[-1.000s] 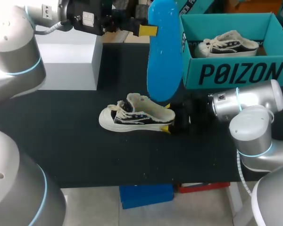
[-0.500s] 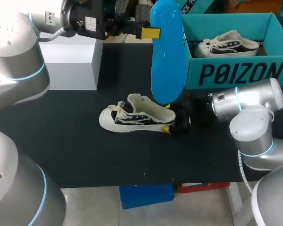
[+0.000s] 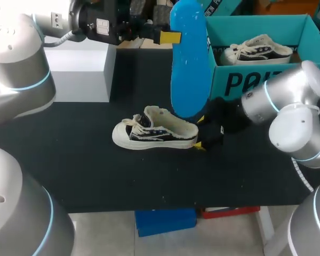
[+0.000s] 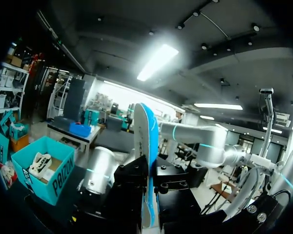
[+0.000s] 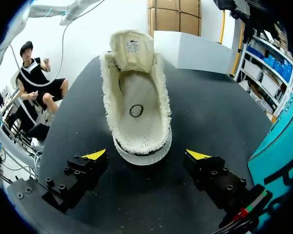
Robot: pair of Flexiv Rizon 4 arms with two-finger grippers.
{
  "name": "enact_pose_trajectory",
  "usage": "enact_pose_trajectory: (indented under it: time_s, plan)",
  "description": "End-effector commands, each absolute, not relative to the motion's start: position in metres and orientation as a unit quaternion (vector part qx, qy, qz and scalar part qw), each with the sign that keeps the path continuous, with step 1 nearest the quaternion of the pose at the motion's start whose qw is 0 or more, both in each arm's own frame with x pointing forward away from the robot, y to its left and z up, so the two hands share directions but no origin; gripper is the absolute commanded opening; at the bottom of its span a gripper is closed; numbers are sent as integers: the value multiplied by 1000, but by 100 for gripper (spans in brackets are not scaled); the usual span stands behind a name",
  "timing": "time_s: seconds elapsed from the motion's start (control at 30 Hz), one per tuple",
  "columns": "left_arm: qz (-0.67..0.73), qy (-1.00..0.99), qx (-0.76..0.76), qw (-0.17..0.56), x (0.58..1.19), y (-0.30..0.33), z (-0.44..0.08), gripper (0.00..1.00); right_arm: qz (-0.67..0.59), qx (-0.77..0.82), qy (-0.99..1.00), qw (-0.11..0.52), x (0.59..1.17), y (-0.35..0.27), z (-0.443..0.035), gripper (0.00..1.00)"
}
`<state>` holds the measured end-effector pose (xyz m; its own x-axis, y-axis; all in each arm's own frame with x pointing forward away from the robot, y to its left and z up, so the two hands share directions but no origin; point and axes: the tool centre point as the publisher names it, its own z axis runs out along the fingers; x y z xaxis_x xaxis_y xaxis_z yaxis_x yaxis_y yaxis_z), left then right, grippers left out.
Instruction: Take the shoe out of the shoebox, open the shoe tongue, remove and reinsert the insole, then place the shoe into the shoebox
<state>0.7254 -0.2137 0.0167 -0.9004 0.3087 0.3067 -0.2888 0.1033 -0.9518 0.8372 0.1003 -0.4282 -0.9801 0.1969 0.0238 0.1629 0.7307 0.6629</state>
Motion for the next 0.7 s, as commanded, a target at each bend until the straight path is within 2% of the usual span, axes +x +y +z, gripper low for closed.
enact_pose_trajectory:
  time_s: [0.03,0.43,0.7]
  plan:
    - [670,-708,-6,222,725,-214,16,0,203,100,974,11,837,99,-420,100]
    - [670,-708,-6,222,725,-214,16,0,72,86,993,29,838,100,-416,100]
    - [670,-708,-6,222,725,-214,16,0,38,82,996,27,844,102,-411,100]
